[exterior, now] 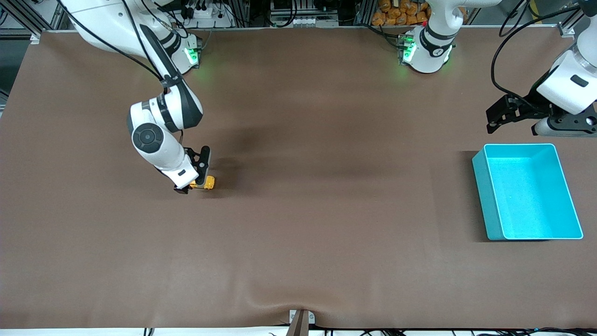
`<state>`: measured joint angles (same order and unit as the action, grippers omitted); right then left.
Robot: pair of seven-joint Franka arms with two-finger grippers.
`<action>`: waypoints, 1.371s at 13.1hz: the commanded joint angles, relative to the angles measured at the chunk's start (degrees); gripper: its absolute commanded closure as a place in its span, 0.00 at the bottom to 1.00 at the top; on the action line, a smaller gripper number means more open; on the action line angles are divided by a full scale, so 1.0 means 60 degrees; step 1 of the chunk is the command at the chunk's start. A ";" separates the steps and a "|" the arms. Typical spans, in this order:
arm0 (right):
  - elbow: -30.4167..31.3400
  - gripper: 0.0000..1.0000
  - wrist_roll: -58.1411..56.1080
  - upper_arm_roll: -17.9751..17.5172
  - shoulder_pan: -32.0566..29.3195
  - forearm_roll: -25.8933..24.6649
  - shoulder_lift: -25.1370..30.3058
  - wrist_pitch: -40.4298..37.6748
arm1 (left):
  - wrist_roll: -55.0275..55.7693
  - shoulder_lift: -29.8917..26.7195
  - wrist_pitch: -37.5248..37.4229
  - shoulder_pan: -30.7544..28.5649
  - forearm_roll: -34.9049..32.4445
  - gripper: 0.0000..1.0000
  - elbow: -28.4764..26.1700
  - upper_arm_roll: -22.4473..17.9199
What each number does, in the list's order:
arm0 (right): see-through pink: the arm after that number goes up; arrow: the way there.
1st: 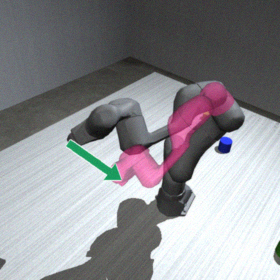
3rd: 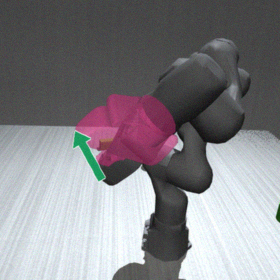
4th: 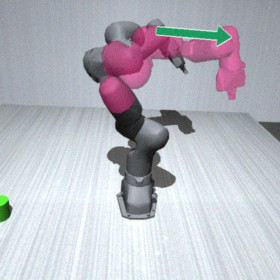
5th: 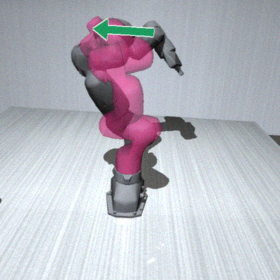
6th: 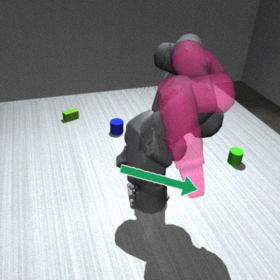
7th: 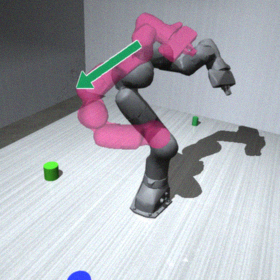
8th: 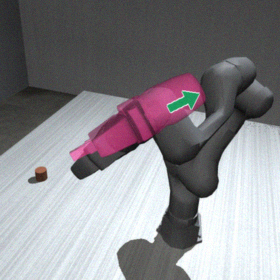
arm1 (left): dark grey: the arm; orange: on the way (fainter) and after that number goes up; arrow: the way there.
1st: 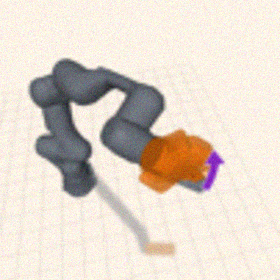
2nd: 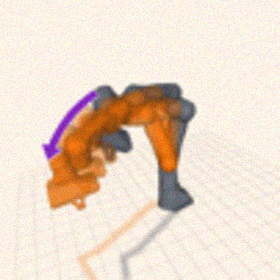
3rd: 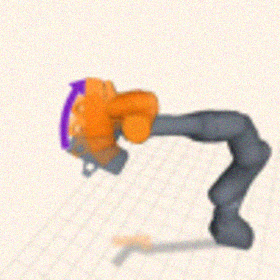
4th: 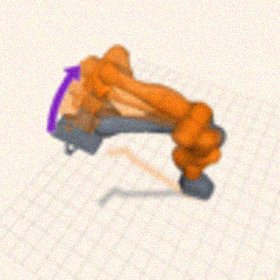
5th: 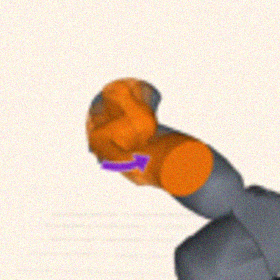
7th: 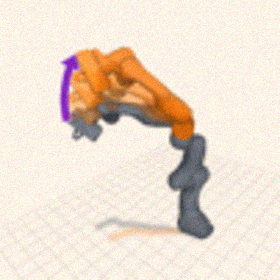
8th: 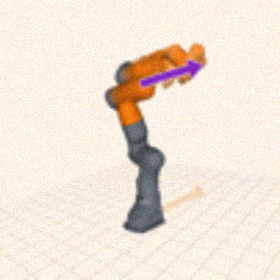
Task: Wind and store yellow beetle car
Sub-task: 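Grasp the yellow car with the right gripper while the left gripper nears the bin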
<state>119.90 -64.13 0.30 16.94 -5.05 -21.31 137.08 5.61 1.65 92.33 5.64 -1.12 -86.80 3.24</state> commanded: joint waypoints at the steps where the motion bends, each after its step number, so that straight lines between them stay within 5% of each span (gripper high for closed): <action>1: -0.0236 0.17 -0.0152 -0.0093 -0.0201 -0.0169 -0.0418 0.0195 | 0.0193 0.0091 0.0110 0.0056 0.0041 0.00 0.0112 0.0002; 8: -0.0236 0.41 -0.0123 -0.0108 -0.0186 -0.0169 -0.0770 0.0619 | 0.0325 0.0105 0.0271 0.0041 0.0041 0.00 0.0141 0.0002; 12: -0.0236 0.73 -0.0137 -0.0108 -0.0186 -0.0169 -0.0873 0.0664 | 0.0325 0.0120 0.0345 0.0027 0.0040 0.00 0.0141 0.0002; 18: -0.0076 0.79 -0.0167 -0.0093 -0.0318 -0.0183 -0.0873 0.0561 | 0.0354 0.0822 0.0330 -0.0003 0.0729 0.00 0.0097 -0.0028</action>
<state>119.36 -64.38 0.24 16.37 -5.47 -25.36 140.26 6.76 5.06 94.16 5.50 2.14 -87.03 2.98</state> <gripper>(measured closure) 0.608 0.000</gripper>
